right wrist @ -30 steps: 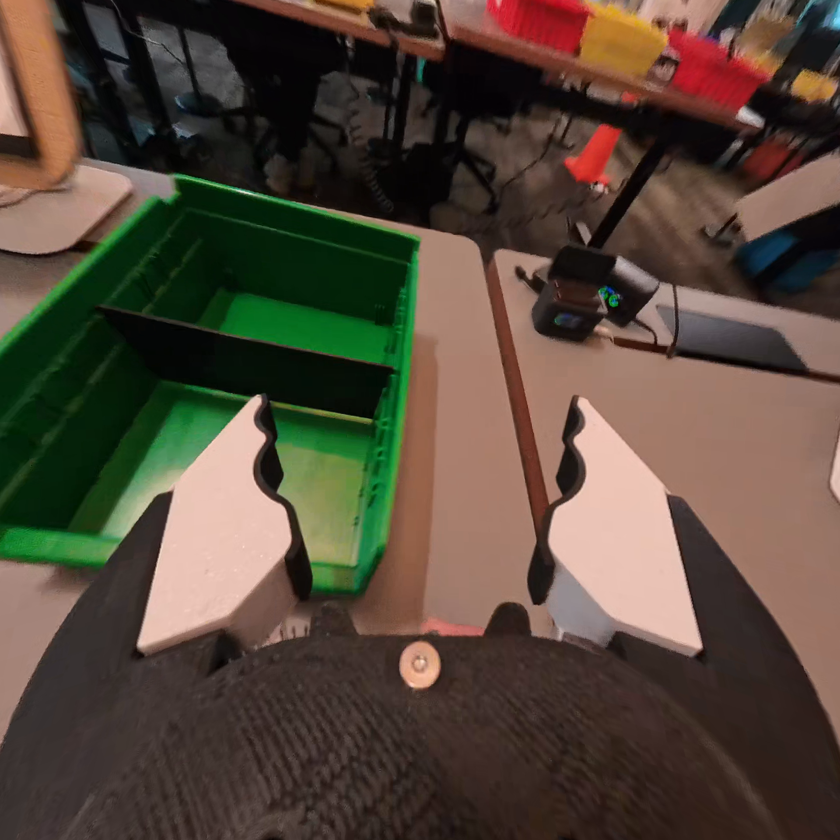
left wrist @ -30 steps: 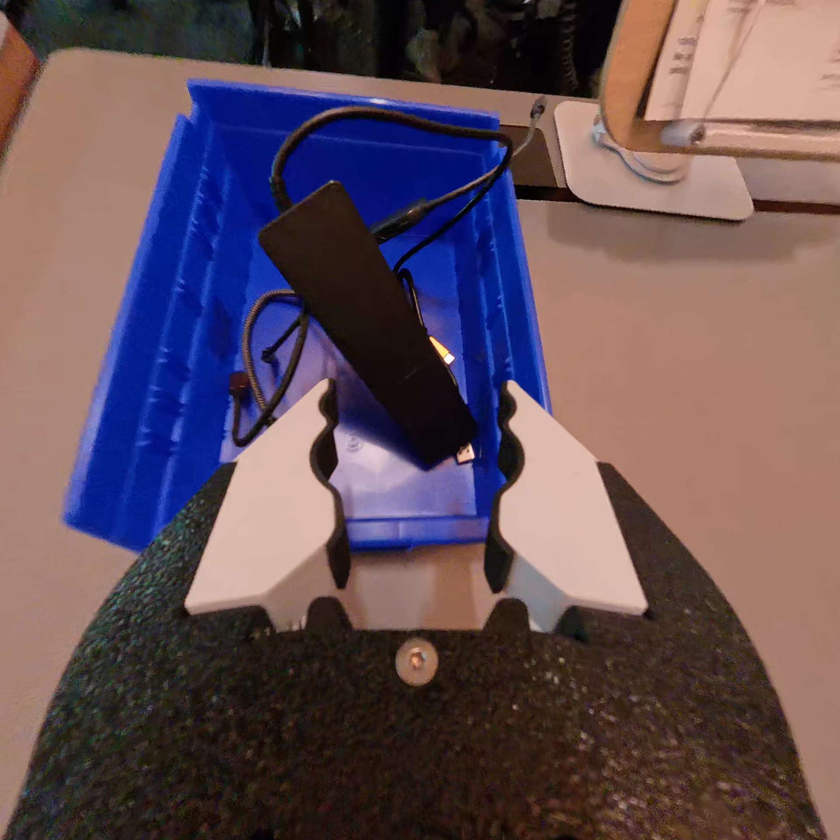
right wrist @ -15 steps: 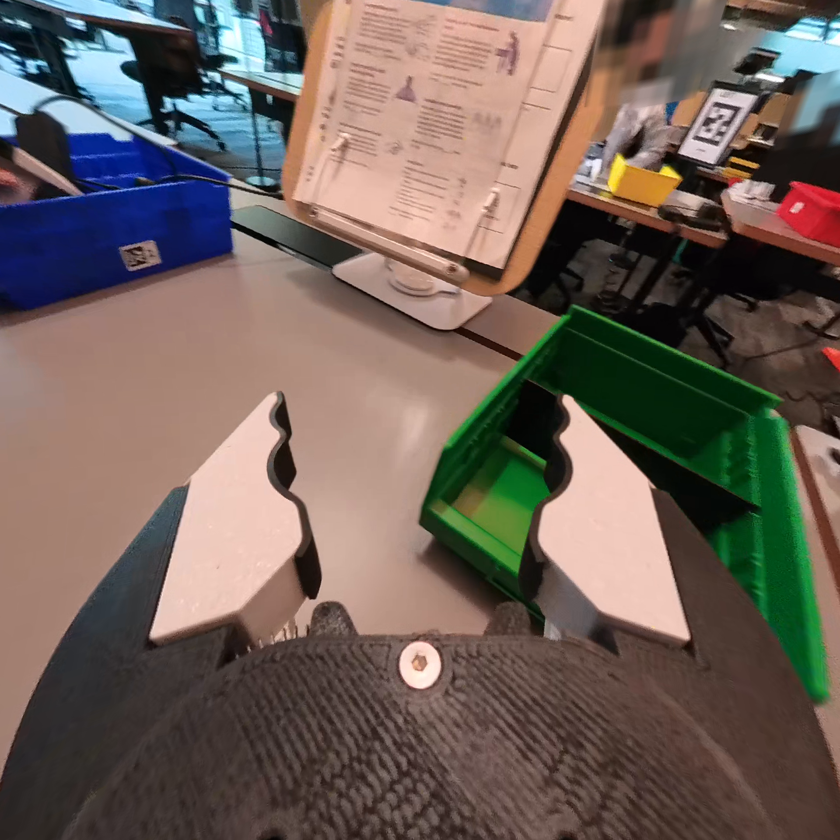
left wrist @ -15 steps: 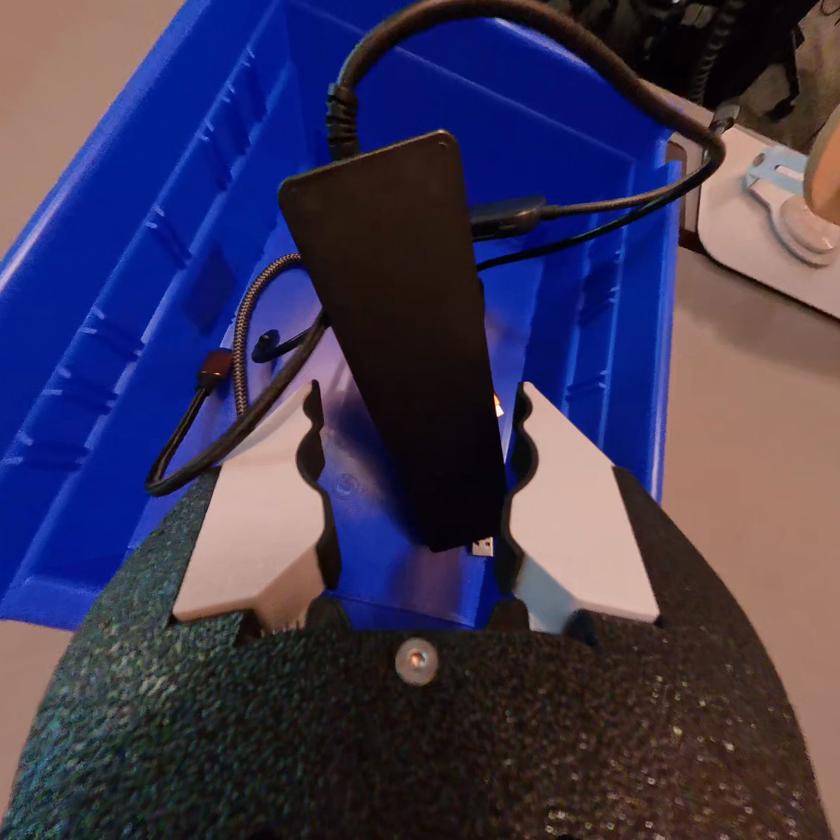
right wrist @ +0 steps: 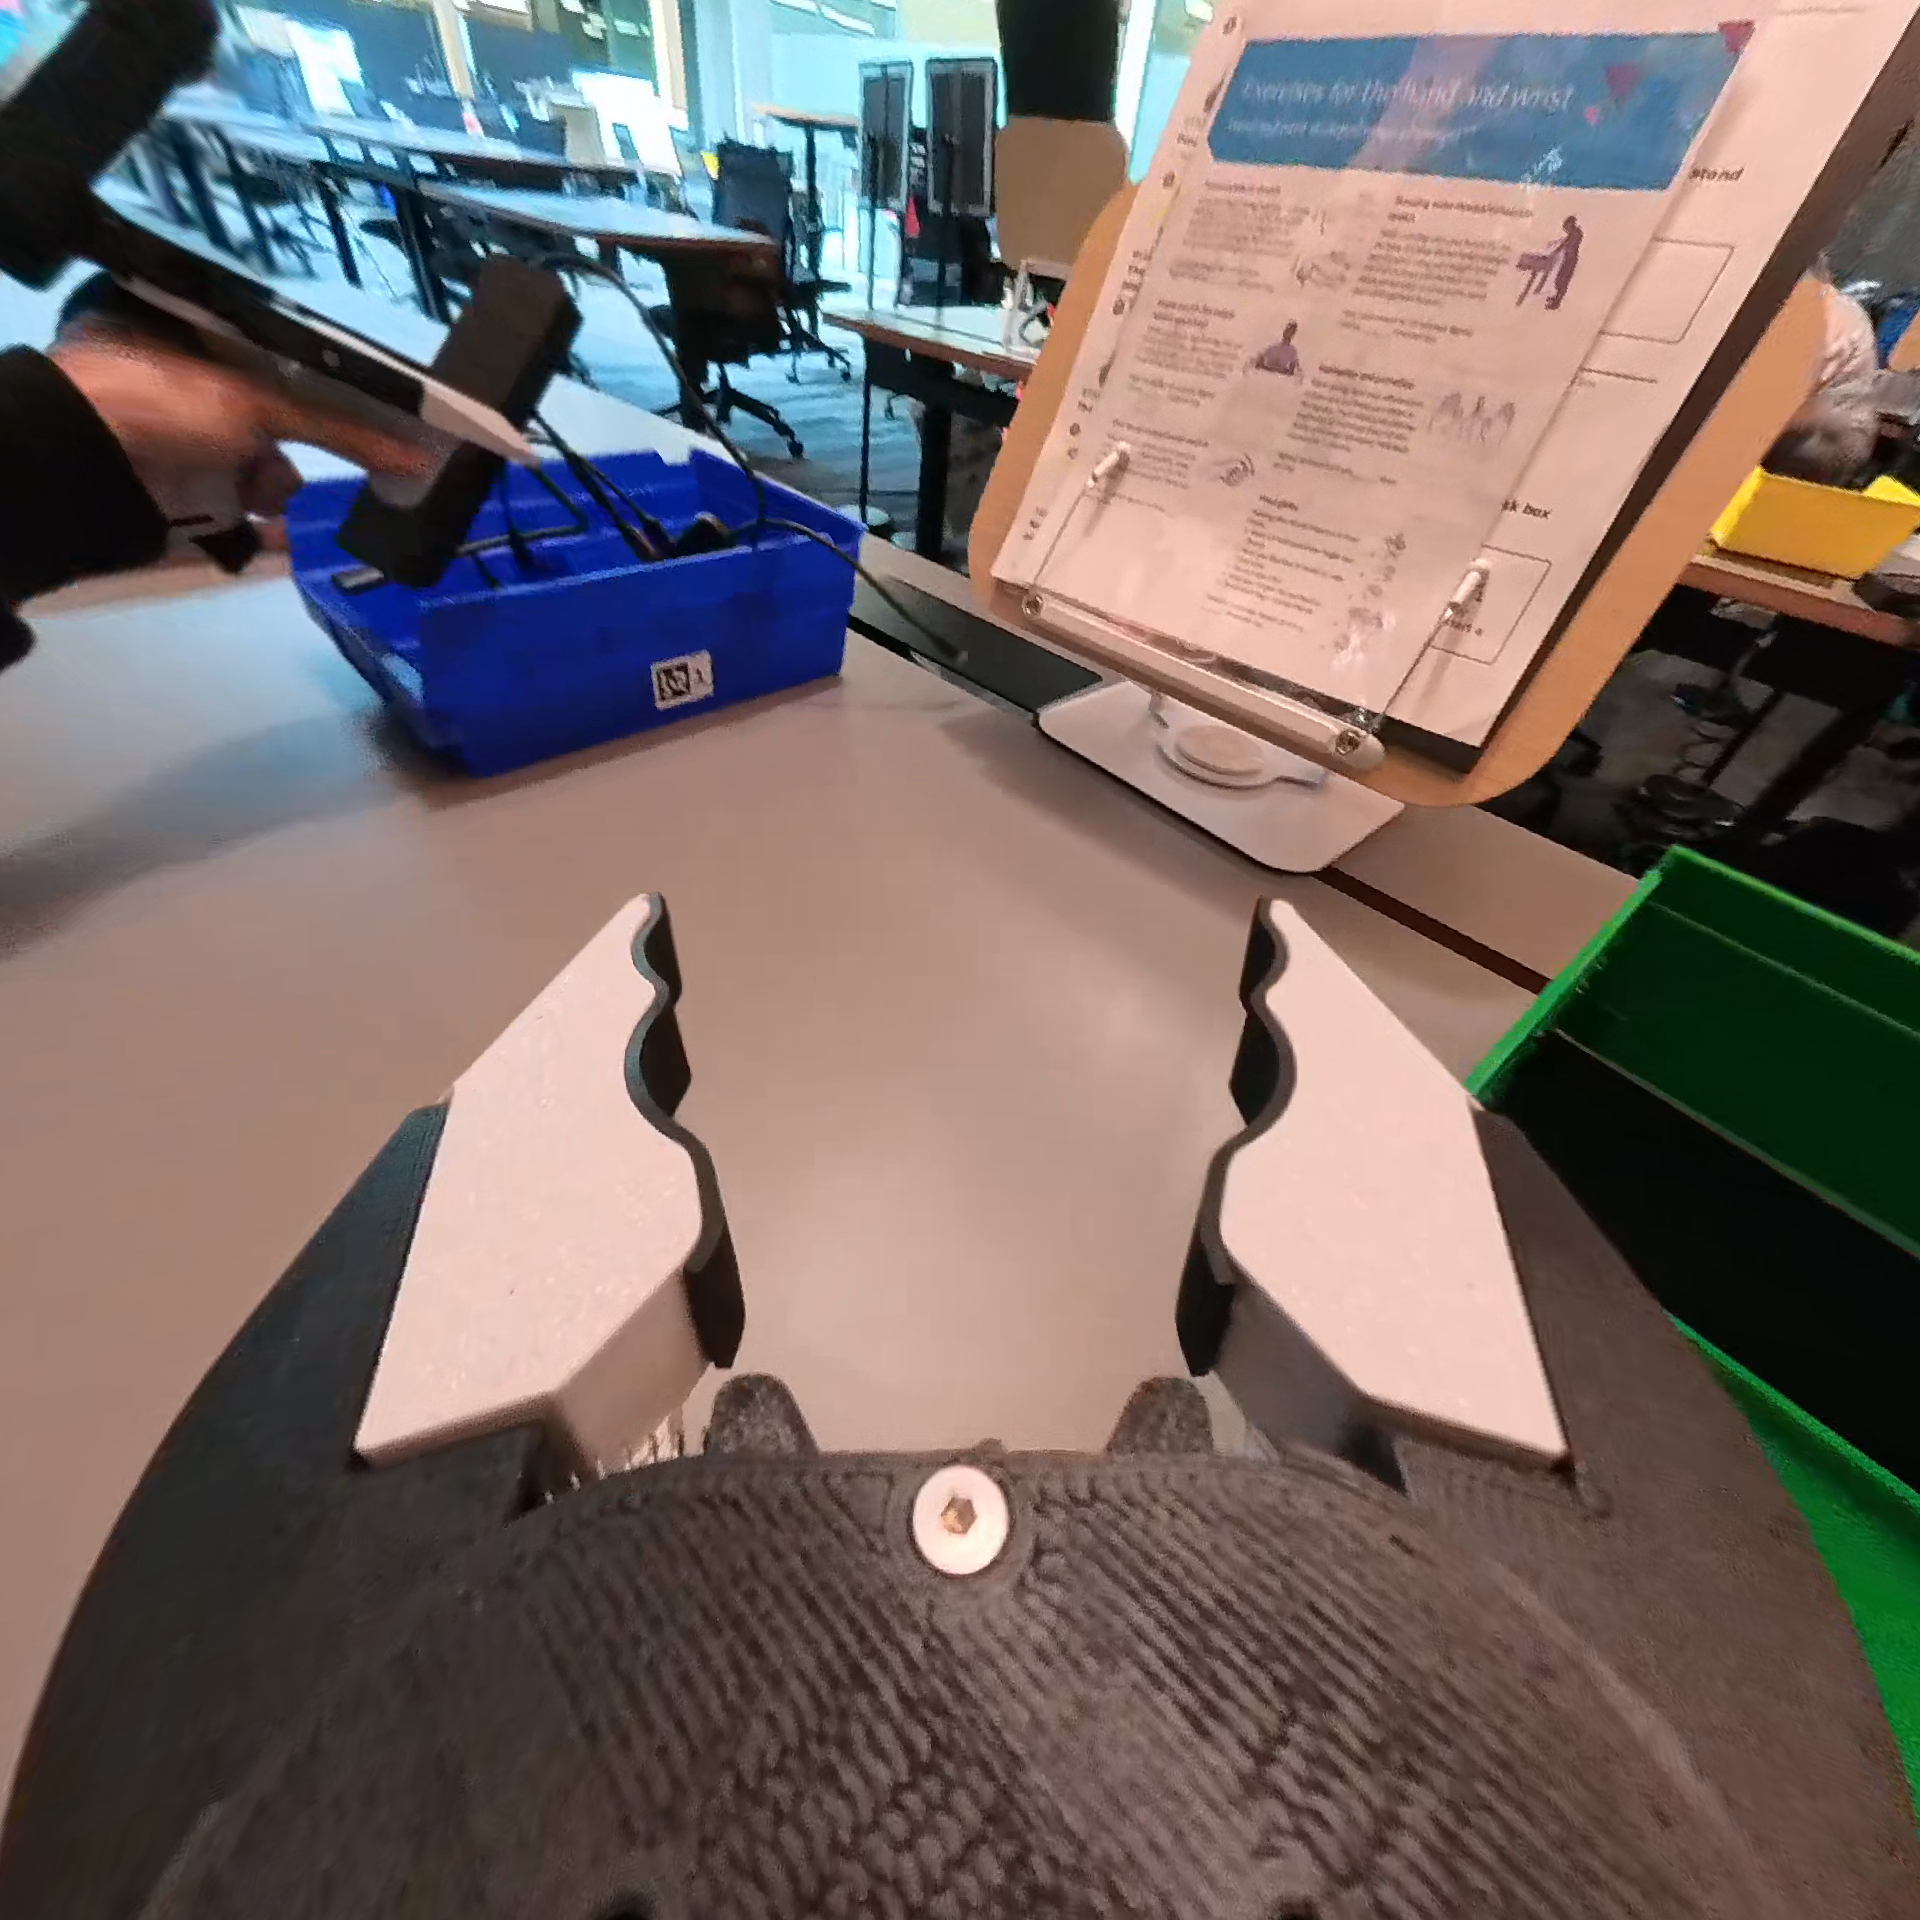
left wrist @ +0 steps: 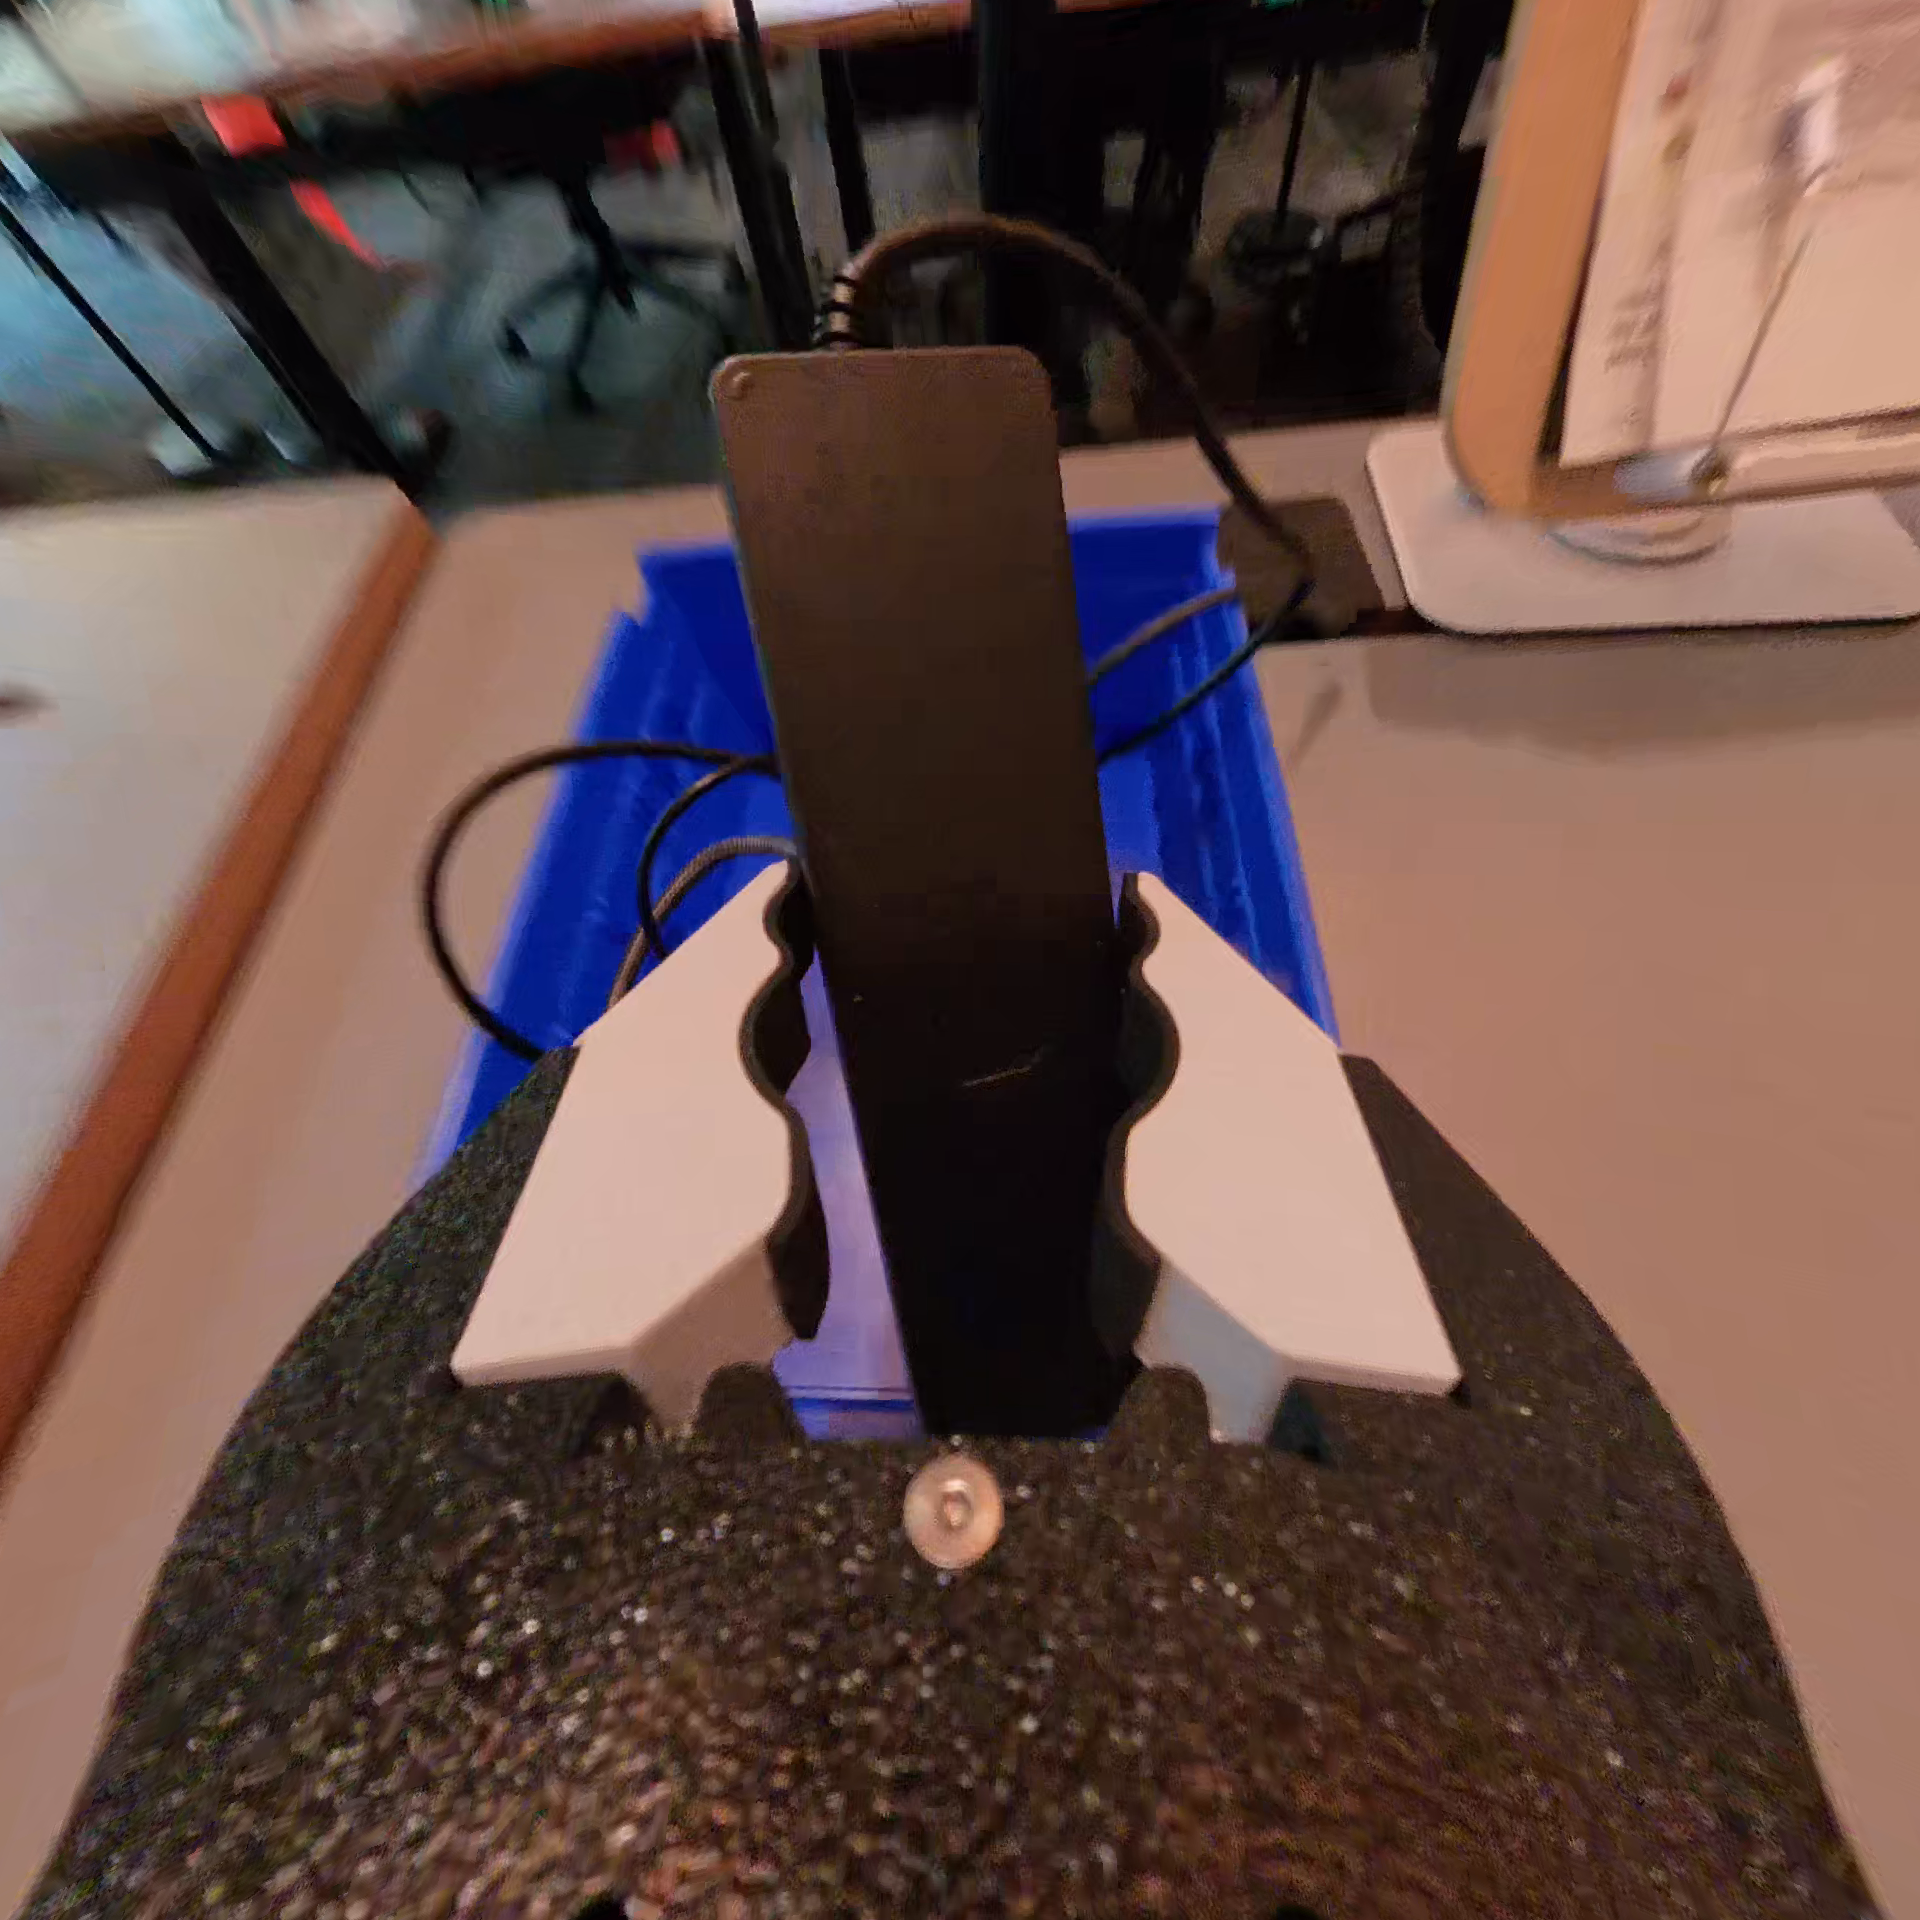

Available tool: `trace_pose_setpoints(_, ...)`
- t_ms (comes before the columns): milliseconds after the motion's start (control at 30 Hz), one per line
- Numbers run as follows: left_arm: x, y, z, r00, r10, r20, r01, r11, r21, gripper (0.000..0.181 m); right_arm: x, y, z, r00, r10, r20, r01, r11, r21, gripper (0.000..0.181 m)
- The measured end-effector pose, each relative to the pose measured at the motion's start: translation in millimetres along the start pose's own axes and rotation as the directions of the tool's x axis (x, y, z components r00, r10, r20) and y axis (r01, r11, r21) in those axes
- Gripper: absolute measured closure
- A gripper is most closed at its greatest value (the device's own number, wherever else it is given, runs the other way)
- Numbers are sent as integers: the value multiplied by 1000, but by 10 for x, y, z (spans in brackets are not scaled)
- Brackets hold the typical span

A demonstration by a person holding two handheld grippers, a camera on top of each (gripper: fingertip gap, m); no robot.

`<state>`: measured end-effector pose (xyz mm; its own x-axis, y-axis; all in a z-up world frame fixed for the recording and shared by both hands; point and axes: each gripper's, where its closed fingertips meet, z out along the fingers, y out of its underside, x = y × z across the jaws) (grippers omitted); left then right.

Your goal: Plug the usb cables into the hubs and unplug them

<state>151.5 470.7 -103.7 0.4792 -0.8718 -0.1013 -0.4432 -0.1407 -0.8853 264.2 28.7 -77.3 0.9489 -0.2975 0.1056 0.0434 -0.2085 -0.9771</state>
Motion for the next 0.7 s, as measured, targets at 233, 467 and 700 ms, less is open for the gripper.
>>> trace_pose_setpoints(233,-6,-733,-585,994,107,-10,-105,987,124,124,-90,-70,-58,1000,-2,9,2,1000,24,76)
trace_pose_setpoints(467,-2,-460,-518,945,-74,-320,29,989,-142,124,-134,-5,-91,1000,1,21,-1,1000,1,78)
trace_pose_setpoints(700,-265,-887,-1058,924,-110,-367,111,994,-19,124,-55,-54,-185,1000,20,3,-20,999,26,79)
